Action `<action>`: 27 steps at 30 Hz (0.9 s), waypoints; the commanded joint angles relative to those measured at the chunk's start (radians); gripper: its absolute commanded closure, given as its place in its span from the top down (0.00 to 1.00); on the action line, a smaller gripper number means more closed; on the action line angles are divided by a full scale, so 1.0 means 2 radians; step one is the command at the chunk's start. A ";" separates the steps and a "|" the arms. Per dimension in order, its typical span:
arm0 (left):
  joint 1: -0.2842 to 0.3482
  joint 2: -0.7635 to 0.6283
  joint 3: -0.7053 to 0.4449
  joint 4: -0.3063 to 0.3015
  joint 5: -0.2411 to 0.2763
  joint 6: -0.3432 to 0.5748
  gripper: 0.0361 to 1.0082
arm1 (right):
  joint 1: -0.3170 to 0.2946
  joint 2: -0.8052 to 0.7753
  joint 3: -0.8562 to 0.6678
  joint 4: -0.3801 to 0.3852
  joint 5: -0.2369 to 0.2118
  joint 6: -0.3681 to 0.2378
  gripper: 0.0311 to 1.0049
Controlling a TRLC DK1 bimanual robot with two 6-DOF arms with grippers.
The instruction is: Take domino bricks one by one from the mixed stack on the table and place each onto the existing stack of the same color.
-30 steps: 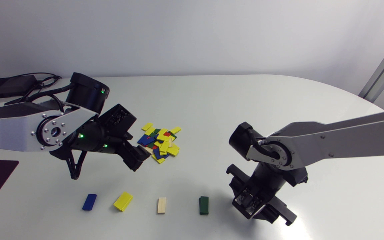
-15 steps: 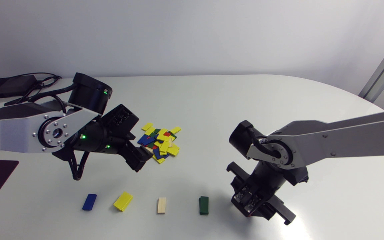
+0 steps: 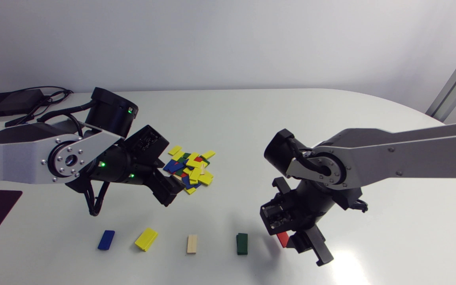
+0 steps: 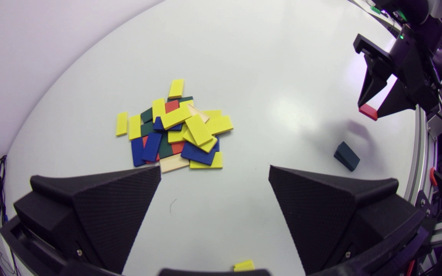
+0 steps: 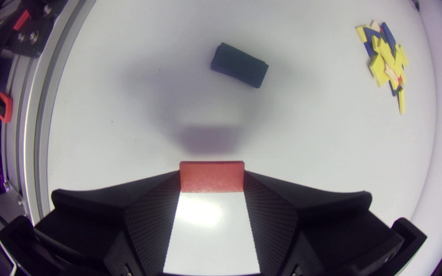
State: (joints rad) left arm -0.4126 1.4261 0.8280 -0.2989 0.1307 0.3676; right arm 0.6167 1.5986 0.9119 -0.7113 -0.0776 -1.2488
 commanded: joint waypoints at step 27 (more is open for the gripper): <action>-0.018 -0.021 -0.017 -0.008 -0.012 -0.026 0.99 | -0.027 -0.015 -0.055 0.032 0.001 0.173 0.25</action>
State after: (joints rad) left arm -0.4389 1.3975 0.8097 -0.3092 0.1112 0.3454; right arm 0.5694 1.5860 0.8284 -0.6476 -0.0776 -0.9287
